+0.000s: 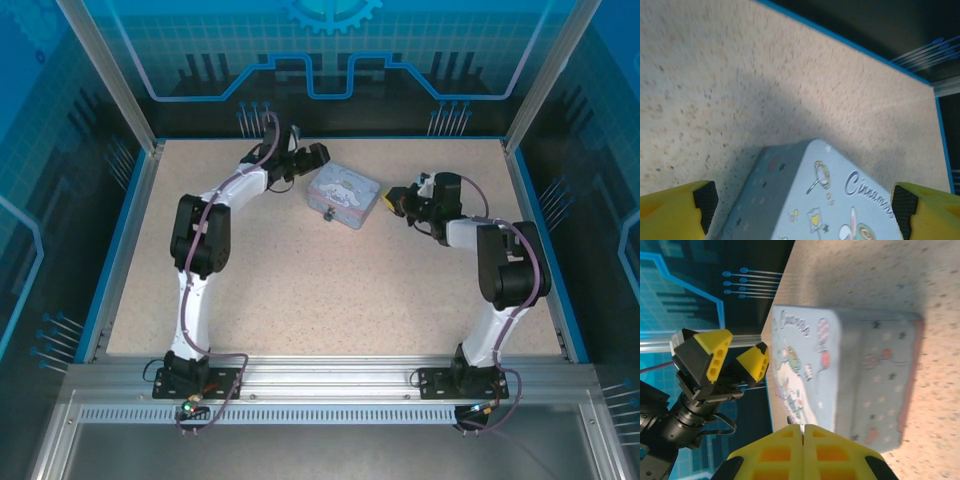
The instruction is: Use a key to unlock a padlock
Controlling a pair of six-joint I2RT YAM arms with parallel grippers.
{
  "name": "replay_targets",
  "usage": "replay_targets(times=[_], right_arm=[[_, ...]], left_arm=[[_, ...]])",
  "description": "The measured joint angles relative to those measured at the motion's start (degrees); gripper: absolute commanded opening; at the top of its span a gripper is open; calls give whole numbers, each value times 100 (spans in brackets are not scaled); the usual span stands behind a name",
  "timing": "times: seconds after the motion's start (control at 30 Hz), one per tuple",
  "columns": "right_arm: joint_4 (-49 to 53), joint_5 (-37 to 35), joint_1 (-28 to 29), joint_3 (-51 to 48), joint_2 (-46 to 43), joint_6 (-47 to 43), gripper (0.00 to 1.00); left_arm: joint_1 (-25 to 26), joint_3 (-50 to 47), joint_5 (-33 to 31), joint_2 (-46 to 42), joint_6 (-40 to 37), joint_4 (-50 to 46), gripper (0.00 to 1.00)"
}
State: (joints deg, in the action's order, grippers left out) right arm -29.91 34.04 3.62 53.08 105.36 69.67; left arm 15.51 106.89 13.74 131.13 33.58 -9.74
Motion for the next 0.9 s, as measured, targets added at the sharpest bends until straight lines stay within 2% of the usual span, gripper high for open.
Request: replay_targets(times=[0.1,0.2,0.37,0.6,0.73,0.9], right_arm=[[37,-87,-149,-140,-57,17,0],[55,-168,-260,-205,-138,17,0],[81,-236,-398,-420,-310,15,0],[227,-256,-518,-487,-494,-35,0],[254,-243,-525,-487,-634,-55,0],[433,-214,-479,-363,-715,-136,0]], left_arm=[[31,-70,210,70,13,-157,91],[94,-455,385,-20,81,85,91],[254,-1805,636,-511,337,844,91],[577,-4033,927,-1777,1204,2470,91],[903,-5058,820,-2638,1580,3126,91],[1268,-5753,223,-3493,1451,3047,92]])
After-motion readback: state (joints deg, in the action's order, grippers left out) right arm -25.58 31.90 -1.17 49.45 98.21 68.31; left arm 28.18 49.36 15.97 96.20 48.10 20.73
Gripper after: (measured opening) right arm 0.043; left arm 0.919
